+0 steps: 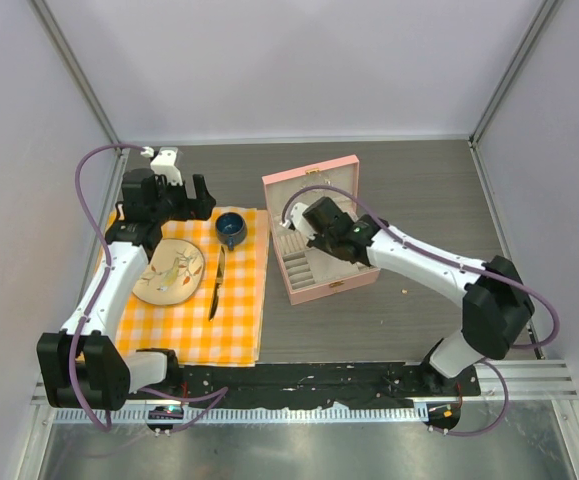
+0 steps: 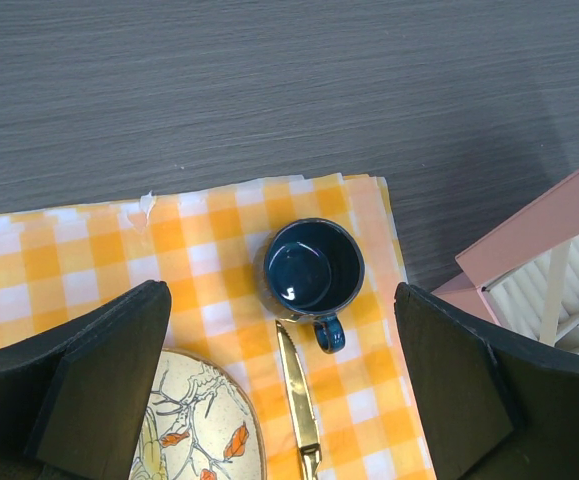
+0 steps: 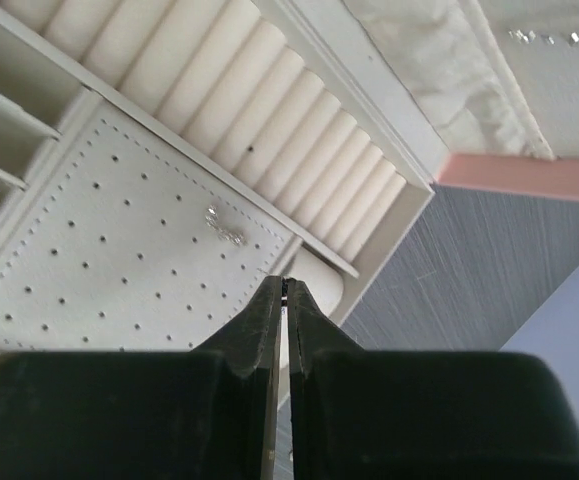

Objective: Organize the mixed jewelry

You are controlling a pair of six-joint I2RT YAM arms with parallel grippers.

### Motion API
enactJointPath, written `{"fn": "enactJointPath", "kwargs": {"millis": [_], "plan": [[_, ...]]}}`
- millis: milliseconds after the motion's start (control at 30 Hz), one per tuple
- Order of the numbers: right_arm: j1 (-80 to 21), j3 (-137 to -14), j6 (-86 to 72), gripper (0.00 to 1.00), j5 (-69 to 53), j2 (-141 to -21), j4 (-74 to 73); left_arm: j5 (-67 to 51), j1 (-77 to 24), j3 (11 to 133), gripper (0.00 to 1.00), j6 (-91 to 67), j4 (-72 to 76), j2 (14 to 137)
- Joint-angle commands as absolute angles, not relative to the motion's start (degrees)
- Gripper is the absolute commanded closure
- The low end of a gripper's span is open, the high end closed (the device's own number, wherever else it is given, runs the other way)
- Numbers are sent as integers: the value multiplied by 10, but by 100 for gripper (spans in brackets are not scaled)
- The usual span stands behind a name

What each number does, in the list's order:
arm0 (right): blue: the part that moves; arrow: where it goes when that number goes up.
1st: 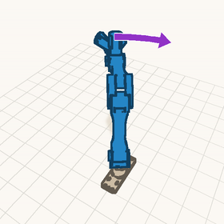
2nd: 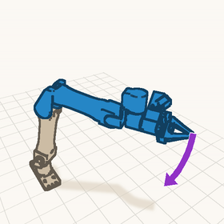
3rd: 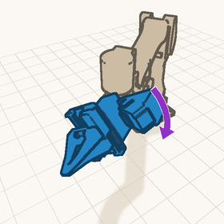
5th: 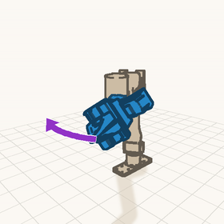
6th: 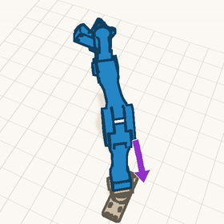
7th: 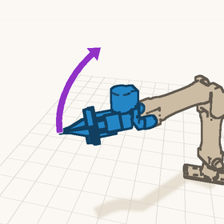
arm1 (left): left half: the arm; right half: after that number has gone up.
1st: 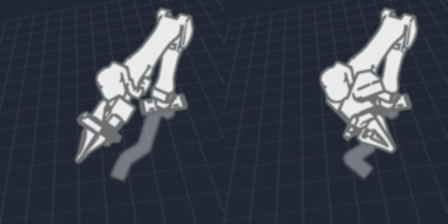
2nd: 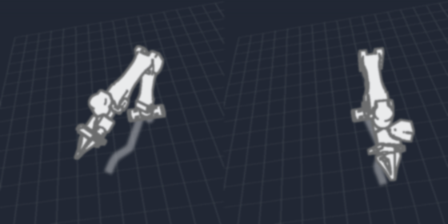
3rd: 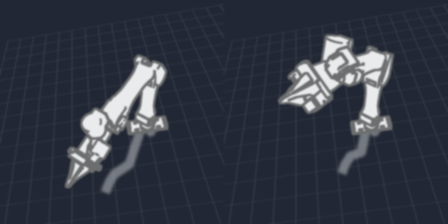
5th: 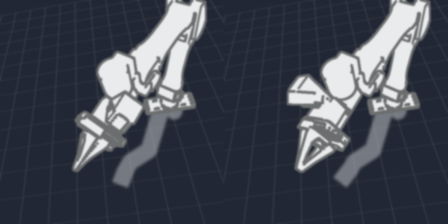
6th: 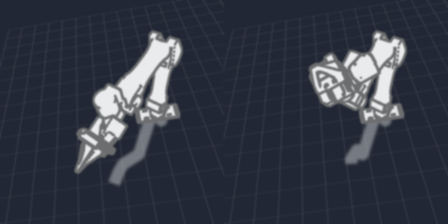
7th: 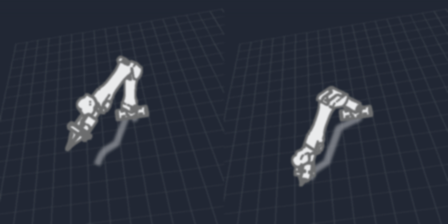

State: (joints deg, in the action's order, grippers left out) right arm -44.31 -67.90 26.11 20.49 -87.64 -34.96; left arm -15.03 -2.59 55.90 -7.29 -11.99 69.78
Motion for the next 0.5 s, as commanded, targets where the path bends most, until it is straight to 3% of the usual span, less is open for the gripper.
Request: {"fn": "enactJointPath", "kwargs": {"millis": [0, 467], "plan": [[-476, -697, 265, 99, 265, -902, -303, -148, -22, 559, 0, -72, -94, 686], [-531, -707, 284, 99, 324, -961, -279, -144, -22, 557, 0, -70, -93, 688]]}}
